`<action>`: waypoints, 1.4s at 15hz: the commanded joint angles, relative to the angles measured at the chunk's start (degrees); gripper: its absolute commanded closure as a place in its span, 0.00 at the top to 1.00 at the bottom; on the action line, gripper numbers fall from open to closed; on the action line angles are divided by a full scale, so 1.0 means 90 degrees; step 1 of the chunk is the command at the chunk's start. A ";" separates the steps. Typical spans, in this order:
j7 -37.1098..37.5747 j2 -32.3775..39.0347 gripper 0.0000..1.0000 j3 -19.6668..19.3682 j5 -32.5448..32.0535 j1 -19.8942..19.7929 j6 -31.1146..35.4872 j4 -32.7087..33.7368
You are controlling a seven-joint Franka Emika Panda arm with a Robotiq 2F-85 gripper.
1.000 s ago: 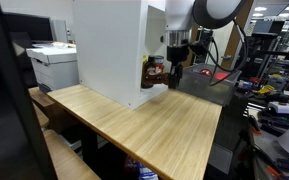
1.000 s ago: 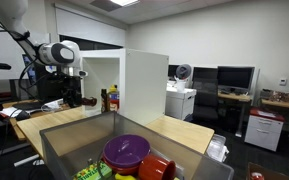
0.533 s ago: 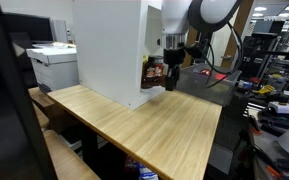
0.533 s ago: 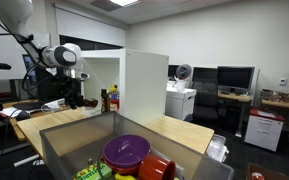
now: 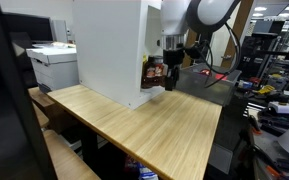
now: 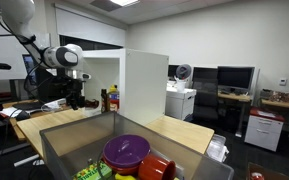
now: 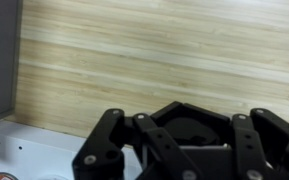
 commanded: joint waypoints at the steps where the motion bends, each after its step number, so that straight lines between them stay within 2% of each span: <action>1: -0.0280 0.0011 0.00 -0.0010 0.0136 -0.0063 -0.0086 0.0109; 20: -0.0300 0.0257 0.00 0.0001 0.0156 -0.0023 -0.0200 0.0252; 21: -0.0293 0.0268 0.21 0.0002 0.0146 -0.0019 -0.0212 0.0261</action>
